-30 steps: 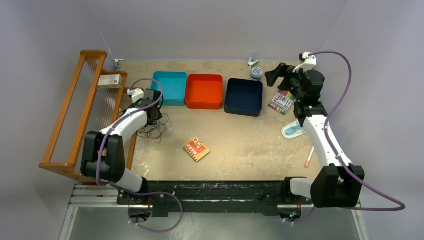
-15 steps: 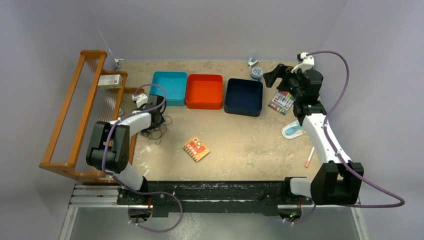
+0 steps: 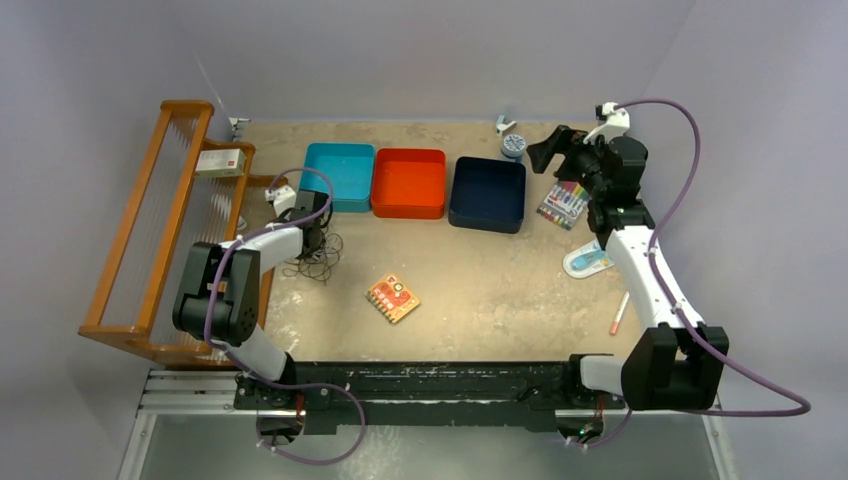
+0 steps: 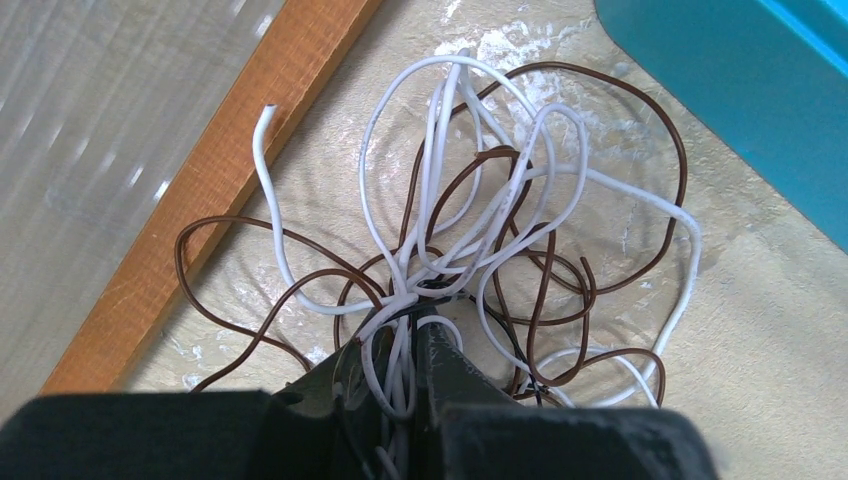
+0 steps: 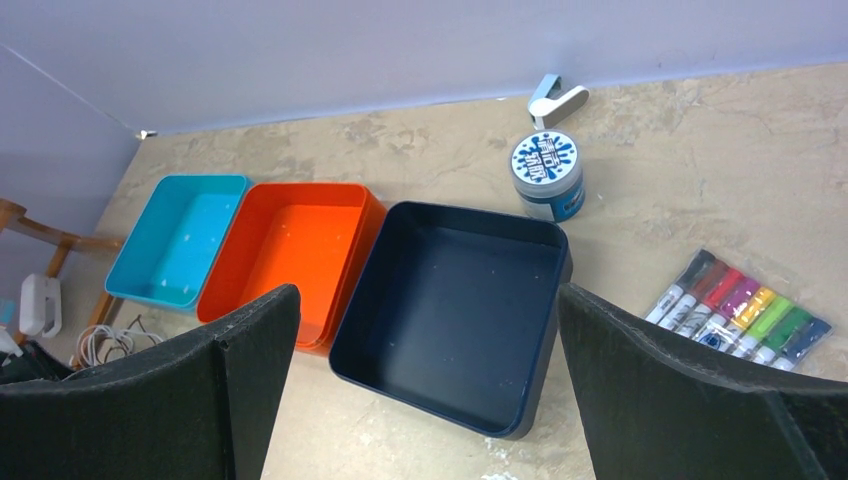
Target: Untangle the cables
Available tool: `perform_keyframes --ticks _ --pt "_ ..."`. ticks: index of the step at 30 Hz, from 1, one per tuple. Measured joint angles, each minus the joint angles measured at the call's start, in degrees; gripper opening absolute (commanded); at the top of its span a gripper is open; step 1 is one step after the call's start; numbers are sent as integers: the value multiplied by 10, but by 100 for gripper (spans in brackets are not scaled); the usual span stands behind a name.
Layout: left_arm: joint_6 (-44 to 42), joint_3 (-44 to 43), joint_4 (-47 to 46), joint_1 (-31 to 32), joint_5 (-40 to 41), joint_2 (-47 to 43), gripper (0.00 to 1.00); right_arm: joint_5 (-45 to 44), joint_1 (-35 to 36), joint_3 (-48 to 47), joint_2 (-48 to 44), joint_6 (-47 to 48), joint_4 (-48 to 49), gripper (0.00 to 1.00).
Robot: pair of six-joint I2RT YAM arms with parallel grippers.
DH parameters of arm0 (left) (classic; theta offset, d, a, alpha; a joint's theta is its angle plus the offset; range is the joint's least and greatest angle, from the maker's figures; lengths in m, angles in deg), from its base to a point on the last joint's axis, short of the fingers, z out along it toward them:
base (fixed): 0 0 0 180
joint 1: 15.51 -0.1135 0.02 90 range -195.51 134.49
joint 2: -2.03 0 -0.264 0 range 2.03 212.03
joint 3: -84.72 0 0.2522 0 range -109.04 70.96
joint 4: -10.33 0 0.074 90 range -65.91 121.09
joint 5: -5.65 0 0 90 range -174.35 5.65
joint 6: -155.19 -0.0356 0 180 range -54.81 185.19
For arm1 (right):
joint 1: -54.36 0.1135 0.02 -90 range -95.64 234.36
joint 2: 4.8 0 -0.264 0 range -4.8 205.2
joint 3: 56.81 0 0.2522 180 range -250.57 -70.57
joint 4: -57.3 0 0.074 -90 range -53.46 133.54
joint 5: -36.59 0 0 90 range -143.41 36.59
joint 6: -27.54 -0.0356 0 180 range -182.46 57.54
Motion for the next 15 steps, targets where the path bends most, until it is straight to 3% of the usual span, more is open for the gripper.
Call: perform_keyframes --ticks 7,15 --pt "-5 0 10 1 3 -9 0 -3 0 0 -12 -4 -3 99" --pt "-26 -25 70 37 34 -88 0 -19 0 0 -50 -10 11 98"
